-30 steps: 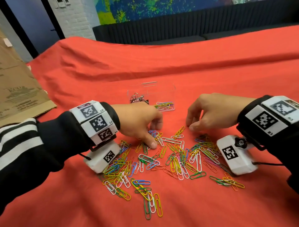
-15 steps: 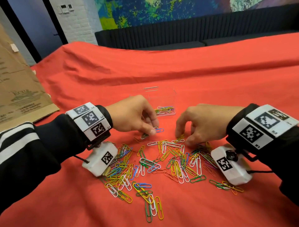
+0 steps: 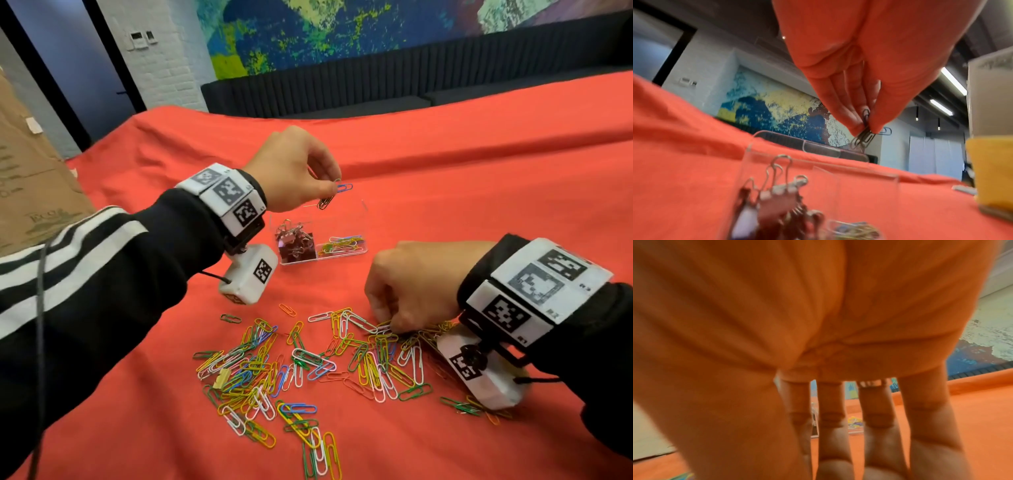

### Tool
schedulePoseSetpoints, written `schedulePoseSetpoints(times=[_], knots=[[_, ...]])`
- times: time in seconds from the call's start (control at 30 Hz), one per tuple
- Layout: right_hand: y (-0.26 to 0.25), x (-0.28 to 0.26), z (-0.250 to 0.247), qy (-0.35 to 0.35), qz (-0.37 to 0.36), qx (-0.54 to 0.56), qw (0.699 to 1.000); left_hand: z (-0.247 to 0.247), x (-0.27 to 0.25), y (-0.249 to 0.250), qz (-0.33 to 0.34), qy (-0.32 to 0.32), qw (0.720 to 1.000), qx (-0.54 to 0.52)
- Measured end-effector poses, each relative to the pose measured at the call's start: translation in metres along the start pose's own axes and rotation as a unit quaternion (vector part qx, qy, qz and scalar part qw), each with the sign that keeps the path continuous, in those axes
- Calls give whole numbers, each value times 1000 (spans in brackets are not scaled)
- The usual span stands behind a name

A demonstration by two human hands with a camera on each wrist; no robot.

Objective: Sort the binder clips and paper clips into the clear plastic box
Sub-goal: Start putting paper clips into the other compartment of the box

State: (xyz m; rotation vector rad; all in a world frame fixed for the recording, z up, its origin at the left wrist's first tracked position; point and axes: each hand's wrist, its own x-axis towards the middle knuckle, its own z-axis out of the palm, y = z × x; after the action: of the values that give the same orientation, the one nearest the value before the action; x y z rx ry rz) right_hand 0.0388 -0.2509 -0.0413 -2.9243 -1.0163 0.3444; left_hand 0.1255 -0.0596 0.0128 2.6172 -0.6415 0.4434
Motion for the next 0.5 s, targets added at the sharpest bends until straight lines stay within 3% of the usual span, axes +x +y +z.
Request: schedulePoseSetpoints(times=[0.23, 0.33, 0.37, 0.43, 0.5], knots=[[2, -1, -1, 3, 8, -4, 1000, 25, 13, 4, -7, -108, 986, 125], [5, -1, -2, 18, 17, 5, 1000, 17, 0, 4, 9, -72, 991, 112], [7, -1, -3, 24, 22, 11, 999, 14, -8, 4, 9, -50, 996, 77], [9, -1, -4, 42, 25, 19, 999, 10, -31, 8, -51, -37, 992, -108], [10, 0, -6, 74, 22, 31, 997, 12, -59, 18, -150, -48, 933, -323]])
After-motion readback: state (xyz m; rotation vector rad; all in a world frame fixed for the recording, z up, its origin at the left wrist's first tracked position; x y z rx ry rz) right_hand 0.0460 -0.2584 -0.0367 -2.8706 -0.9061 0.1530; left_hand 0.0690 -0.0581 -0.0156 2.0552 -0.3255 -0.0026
